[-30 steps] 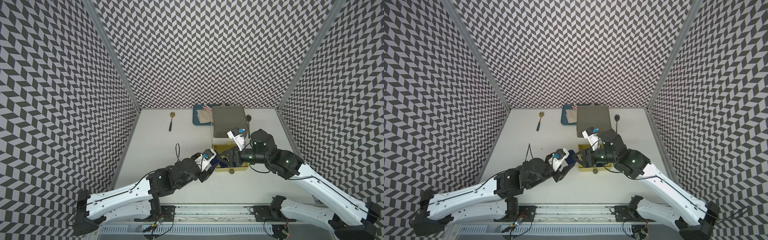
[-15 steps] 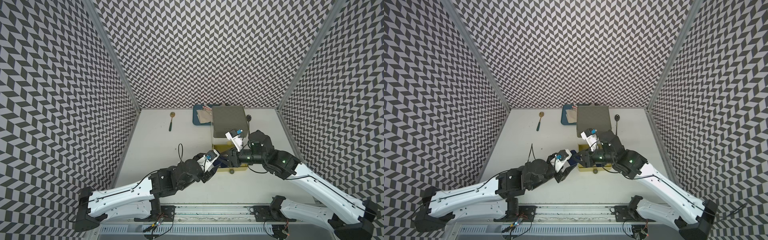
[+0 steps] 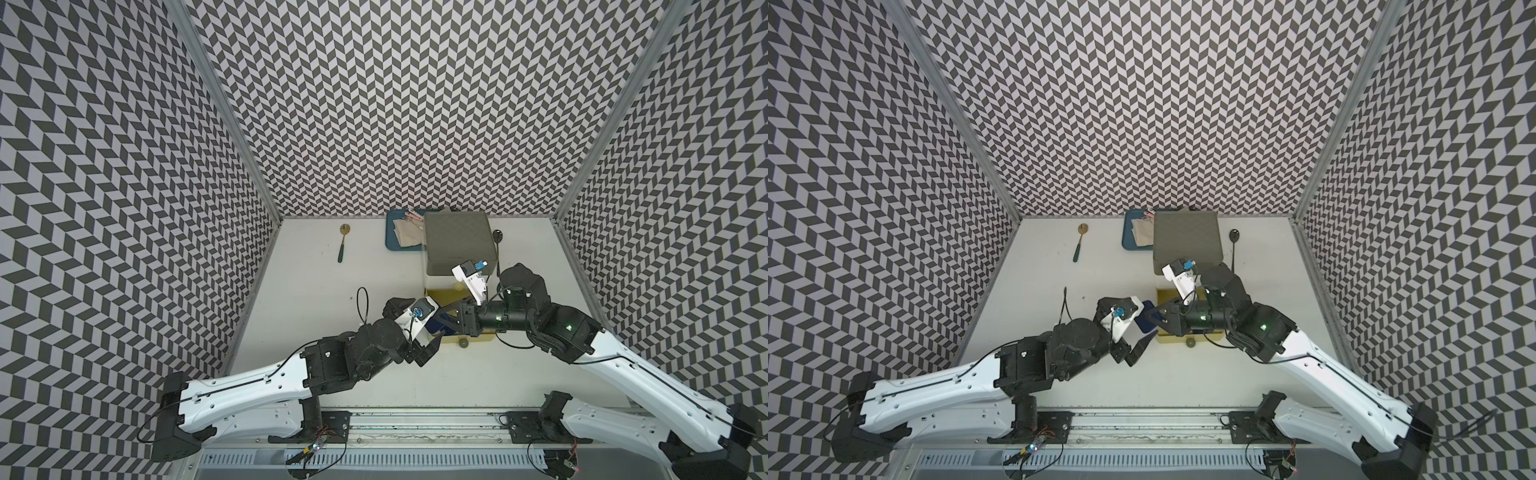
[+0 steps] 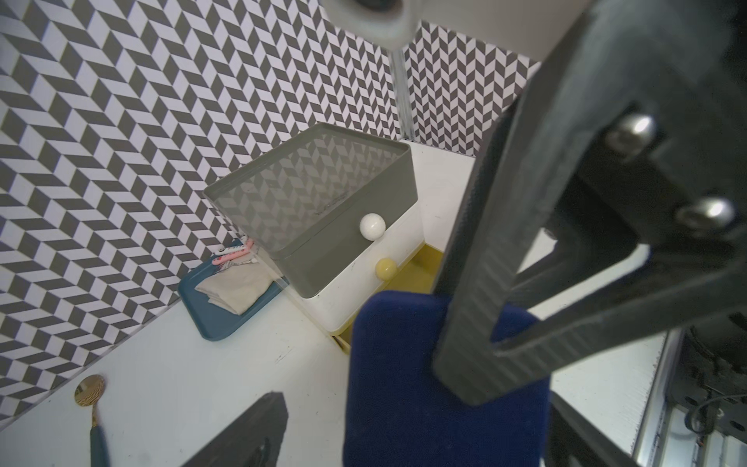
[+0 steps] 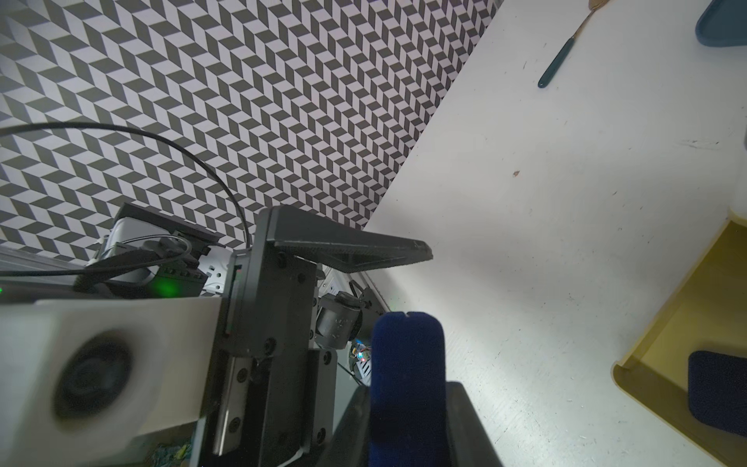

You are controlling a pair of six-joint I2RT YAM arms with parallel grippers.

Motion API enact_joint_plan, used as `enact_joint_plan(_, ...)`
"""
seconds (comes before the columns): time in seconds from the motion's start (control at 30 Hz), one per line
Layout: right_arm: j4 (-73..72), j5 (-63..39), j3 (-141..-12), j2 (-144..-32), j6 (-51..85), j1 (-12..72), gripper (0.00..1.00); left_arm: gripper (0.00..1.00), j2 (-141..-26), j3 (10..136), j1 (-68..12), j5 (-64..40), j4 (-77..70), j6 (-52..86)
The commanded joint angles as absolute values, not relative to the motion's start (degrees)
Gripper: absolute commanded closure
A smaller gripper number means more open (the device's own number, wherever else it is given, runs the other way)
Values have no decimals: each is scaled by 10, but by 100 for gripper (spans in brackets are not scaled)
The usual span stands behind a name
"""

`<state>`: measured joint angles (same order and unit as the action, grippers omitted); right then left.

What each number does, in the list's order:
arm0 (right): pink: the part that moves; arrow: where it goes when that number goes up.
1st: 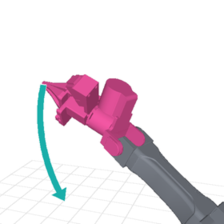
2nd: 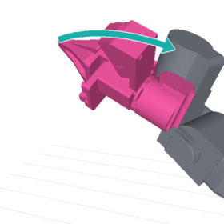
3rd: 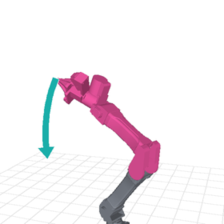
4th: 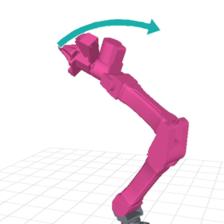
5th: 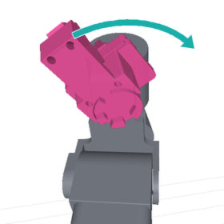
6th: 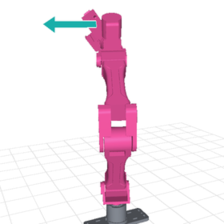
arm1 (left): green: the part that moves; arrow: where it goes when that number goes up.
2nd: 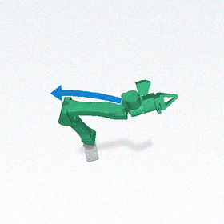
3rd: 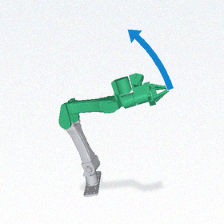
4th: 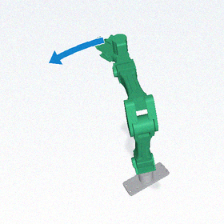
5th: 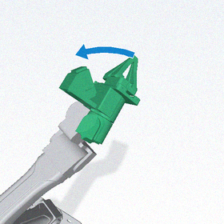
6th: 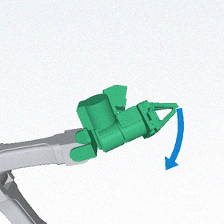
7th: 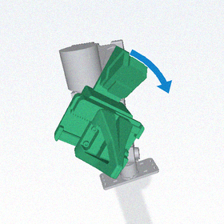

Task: Place the brooch boxes into the drawer by color
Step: Place the brooch box in the drawer.

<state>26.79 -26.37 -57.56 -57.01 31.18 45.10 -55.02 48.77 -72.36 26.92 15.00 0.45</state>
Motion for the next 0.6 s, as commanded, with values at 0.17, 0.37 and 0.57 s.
enact_joint_plan(0.17,210,-232,-478,-537,317,364,84,0,-513,492,-620,269,168,88)
enact_joint_plan(0.37,162,-216,-401,-538,316,325,84,0,-494,488,-478,115,176,98)
enact_joint_plan(0.57,104,-189,-352,-547,334,303,85,0,-491,476,-433,62,175,98)
